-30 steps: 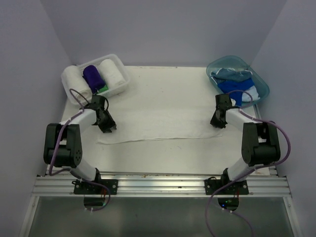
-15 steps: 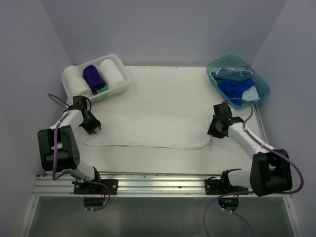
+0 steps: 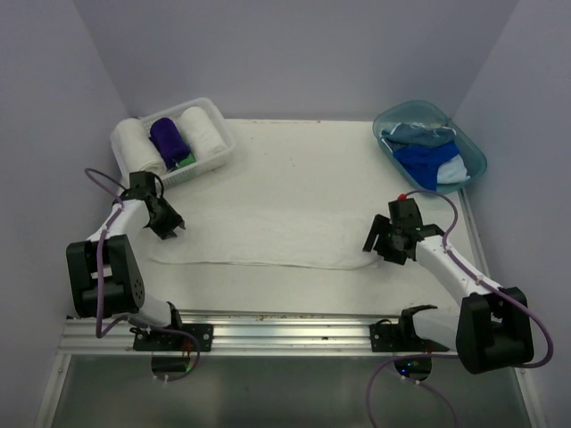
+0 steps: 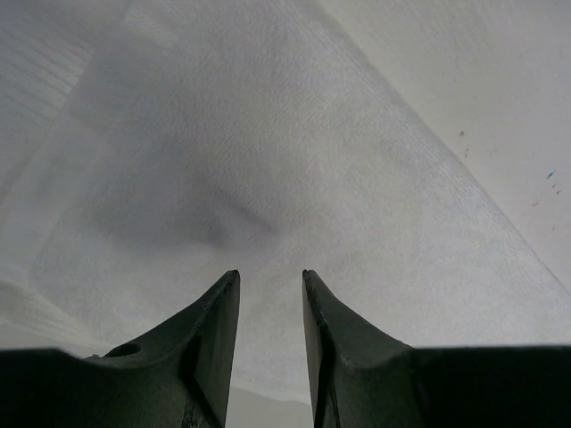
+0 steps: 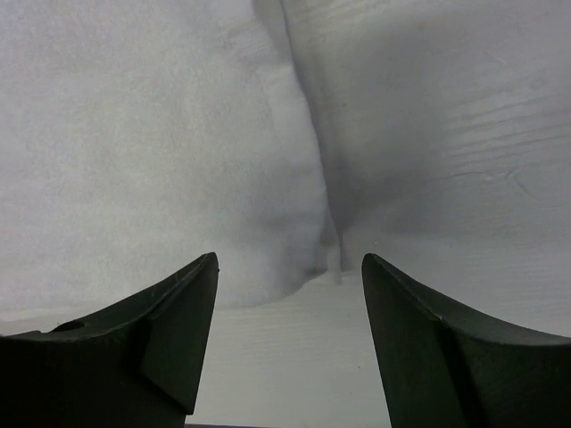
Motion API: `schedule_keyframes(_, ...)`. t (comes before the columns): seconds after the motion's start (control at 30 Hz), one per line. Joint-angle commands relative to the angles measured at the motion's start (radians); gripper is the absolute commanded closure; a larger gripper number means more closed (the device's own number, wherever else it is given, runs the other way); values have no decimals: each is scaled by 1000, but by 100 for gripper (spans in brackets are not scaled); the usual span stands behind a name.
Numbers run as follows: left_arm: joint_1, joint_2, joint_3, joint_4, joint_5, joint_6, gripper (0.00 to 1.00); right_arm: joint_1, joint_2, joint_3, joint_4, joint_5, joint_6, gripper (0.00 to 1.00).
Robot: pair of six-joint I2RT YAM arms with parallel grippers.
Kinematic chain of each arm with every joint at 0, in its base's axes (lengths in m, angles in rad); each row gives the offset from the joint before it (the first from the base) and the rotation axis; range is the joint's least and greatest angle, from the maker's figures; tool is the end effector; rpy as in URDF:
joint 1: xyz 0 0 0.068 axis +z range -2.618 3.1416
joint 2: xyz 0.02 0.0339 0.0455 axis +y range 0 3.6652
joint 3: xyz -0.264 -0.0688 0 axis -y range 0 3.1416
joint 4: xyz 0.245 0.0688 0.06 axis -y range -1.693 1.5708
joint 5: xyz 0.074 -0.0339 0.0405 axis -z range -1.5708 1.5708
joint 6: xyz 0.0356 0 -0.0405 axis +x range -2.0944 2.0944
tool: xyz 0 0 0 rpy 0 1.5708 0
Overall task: Roll the towels
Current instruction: Fold the towel
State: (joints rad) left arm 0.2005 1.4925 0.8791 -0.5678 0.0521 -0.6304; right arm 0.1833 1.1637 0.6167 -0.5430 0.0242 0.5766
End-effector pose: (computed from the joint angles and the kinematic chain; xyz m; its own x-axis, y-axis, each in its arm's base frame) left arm 0.2707 0.0531 0.1834 -0.6265 -0.7280 -0.2784 -0.6794 0.6851 -0.2628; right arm 0.2033 0.0368 0.1826 -0.8242 0.4015 -0.3994 0.3317 0.9139 0.2342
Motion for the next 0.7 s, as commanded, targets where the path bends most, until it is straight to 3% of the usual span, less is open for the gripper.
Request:
schedule_keyframes(0.0, -1, -12, 9, 17, 23, 31, 62, -1, 24, -2, 98, -82, 0, 30)
schedule_keyframes(0.23, -3, -6, 8, 25, 32, 32, 62, -1, 19, 0, 101, -159, -18, 30)
schedule_keyframes(0.6, -1, 3, 20, 22, 40, 31, 63, -1, -48, 81, -81, -306, -98, 31)
schedule_keyframes(0.67, -3, 3, 21, 20, 40, 31, 63, -1, -55, 106, -139, -253, -100, 33)
